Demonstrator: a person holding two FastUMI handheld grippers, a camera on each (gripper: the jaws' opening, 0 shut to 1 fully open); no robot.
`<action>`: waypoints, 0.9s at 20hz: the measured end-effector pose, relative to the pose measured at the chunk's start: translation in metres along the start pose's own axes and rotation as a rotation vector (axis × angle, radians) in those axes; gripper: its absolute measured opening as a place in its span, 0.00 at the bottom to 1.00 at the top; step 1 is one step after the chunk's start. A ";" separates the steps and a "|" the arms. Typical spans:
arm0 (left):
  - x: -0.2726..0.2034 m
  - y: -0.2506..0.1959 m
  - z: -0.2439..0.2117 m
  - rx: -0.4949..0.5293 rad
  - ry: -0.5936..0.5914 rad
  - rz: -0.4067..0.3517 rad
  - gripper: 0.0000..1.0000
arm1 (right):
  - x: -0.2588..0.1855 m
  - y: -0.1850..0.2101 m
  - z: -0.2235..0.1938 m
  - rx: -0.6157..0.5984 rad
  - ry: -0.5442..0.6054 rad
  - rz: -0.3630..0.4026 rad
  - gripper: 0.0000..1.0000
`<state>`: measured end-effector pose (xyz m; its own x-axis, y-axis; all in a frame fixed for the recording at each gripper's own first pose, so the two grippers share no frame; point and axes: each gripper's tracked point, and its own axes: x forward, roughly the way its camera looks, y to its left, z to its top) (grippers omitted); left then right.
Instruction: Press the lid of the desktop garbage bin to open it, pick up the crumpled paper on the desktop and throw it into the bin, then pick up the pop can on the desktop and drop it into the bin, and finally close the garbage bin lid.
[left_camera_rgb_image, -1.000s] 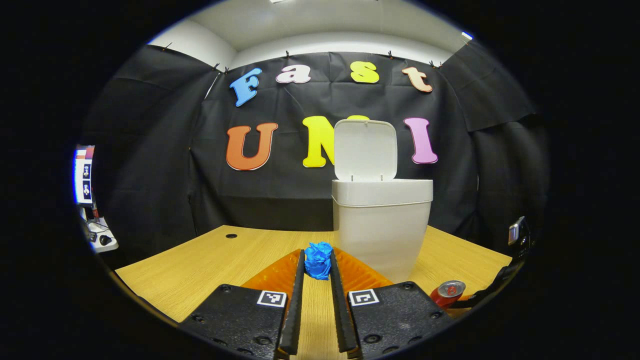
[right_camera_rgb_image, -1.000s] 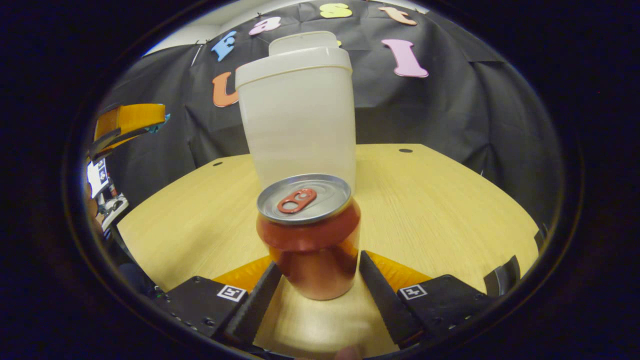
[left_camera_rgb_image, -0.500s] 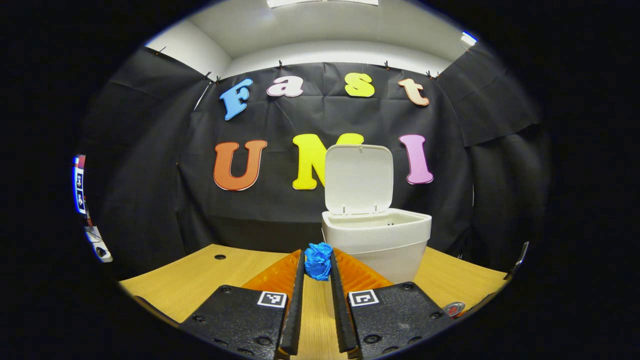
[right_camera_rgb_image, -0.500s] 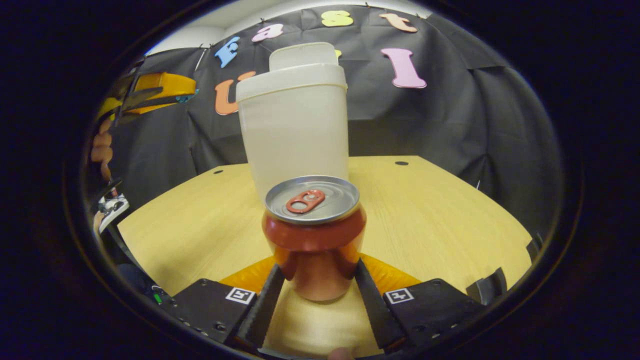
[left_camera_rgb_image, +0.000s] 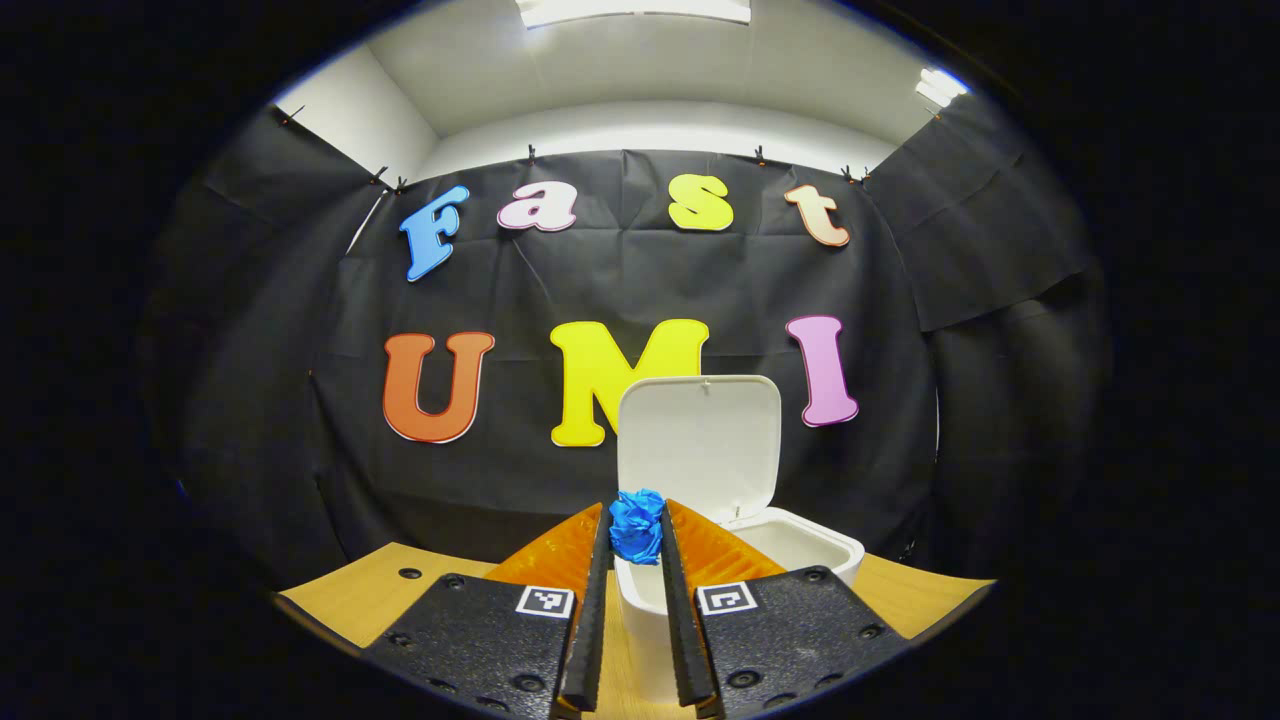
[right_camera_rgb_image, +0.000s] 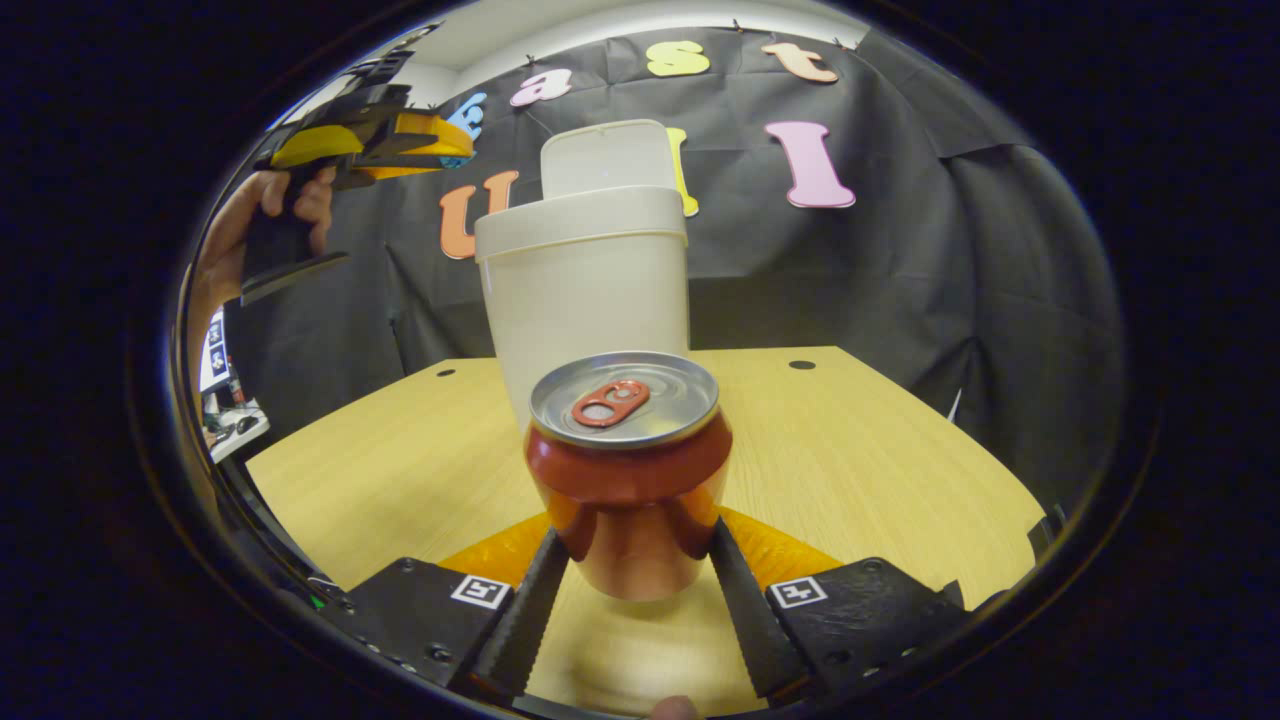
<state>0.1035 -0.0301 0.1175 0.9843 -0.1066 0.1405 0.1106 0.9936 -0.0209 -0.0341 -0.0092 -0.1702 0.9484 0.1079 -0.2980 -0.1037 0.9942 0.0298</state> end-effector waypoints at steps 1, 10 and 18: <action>0.008 -0.003 -0.001 -0.004 0.006 -0.004 0.31 | 0.000 -0.001 0.000 0.000 0.000 0.002 0.80; 0.056 -0.026 -0.053 -0.059 0.140 -0.053 0.32 | 0.004 -0.026 0.003 0.035 -0.010 -0.021 0.79; 0.054 -0.033 -0.052 -0.007 0.137 -0.076 0.87 | 0.004 -0.029 0.002 0.044 -0.010 -0.029 0.79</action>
<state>0.1605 -0.0706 0.0748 0.9825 -0.1862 0.0059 0.1863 0.9822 -0.0220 -0.0263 -0.0375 -0.1706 0.9538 0.0792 -0.2898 -0.0635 0.9960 0.0632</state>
